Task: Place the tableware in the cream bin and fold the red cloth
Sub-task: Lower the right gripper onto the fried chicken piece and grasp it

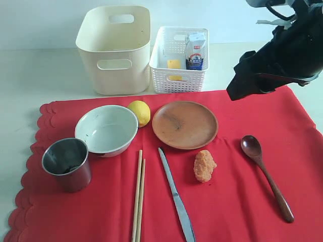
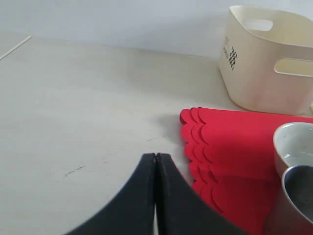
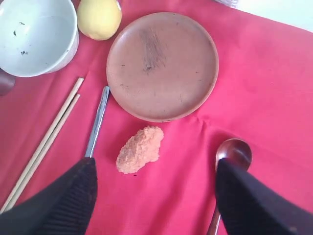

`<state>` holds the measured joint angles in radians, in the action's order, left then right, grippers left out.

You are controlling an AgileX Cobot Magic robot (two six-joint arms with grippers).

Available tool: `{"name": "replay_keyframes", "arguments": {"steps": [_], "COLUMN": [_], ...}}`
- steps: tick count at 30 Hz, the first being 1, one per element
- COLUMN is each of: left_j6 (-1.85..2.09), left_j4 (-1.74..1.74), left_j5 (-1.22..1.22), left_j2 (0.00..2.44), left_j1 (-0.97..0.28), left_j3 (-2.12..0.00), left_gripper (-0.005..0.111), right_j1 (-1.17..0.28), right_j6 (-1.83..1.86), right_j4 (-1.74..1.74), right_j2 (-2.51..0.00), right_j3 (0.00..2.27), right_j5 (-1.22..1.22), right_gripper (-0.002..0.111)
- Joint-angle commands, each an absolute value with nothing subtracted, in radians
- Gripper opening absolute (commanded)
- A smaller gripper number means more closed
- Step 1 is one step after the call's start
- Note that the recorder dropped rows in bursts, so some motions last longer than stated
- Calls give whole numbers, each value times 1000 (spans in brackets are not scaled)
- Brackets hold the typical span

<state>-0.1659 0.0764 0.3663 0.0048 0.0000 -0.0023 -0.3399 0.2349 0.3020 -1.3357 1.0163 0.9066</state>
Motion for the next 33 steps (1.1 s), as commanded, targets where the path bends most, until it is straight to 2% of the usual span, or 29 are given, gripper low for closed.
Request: {"name": "replay_keyframes", "arguments": {"steps": [1,21,27,33], "left_j6": [-164,-164,-164,-164], "left_j4": [79,79,79,79], "left_j5": [357,357,357,357], "left_j2": [0,0,0,0], "left_j1": [1,1,1,1], "left_j3": [0,0,0,0], "left_gripper": [0,0,0,0], "right_j1": [-337,-337,-441,-466], "right_j6": [239,243,234,183], "right_j4": [310,306,209,201], "right_j2": [-1328,-1471,-1535,-1625], "right_j3": [1011,1011,1011,1015], "right_j5": [891,846,810,797], "right_gripper": [65,65,65,65]}}
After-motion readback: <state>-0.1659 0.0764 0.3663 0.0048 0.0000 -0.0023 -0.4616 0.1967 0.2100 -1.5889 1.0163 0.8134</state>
